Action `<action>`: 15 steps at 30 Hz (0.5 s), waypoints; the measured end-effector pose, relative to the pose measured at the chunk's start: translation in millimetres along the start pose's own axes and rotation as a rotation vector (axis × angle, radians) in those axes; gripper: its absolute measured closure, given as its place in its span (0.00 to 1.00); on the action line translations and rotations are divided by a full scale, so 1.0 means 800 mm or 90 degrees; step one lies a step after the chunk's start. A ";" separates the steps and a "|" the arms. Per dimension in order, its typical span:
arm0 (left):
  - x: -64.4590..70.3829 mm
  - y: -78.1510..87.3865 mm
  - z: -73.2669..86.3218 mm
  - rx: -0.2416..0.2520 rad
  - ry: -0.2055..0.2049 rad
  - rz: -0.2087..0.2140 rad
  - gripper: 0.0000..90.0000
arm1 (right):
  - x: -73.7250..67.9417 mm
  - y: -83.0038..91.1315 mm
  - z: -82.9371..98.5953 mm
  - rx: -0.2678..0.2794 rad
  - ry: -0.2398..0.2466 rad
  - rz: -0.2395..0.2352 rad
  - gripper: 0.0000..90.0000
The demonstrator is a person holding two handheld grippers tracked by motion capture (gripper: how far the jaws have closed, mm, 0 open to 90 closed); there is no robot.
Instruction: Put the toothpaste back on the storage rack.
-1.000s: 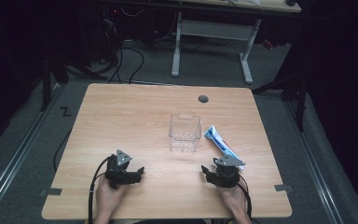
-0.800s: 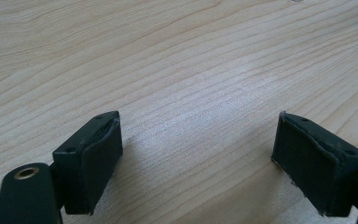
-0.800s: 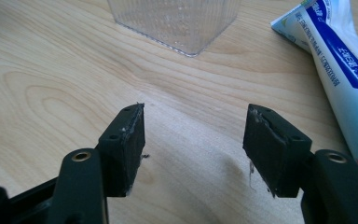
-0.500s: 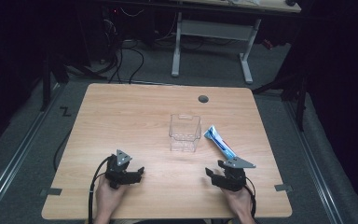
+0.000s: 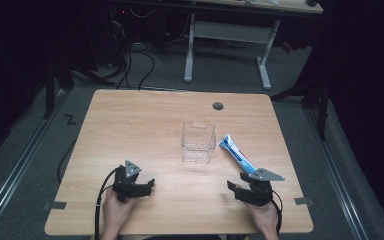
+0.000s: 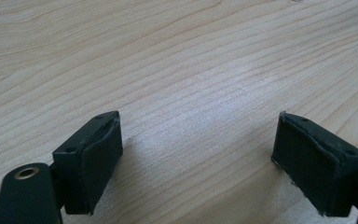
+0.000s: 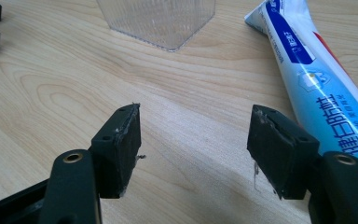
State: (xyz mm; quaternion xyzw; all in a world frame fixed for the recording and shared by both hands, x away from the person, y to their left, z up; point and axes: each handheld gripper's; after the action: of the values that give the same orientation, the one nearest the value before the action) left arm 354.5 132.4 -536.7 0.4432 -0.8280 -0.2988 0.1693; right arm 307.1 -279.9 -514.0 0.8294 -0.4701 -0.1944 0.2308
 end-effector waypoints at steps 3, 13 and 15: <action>0.000 0.000 0.000 0.000 0.000 0.000 0.18 | 0.004 0.004 -0.002 -0.001 -0.003 -0.005 0.36; 0.000 0.000 0.000 0.000 0.000 0.000 0.18 | 0.013 0.018 -0.010 0.006 0.011 0.004 0.35; 0.000 0.000 0.000 0.000 0.000 0.000 0.18 | 0.013 0.020 -0.012 0.006 0.008 0.013 0.37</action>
State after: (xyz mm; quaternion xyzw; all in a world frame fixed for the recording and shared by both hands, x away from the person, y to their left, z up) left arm 354.5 132.3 -536.8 0.4434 -0.8280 -0.2988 0.1692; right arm 306.3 -294.4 -498.2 0.8269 -0.4778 -0.1846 0.2322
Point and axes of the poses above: each handheld gripper's, and its own axes: y roughly backward along the jaws, z roughly out of its underside, x roughly to its right, and after that the axes turned 3 degrees about x, right-handed
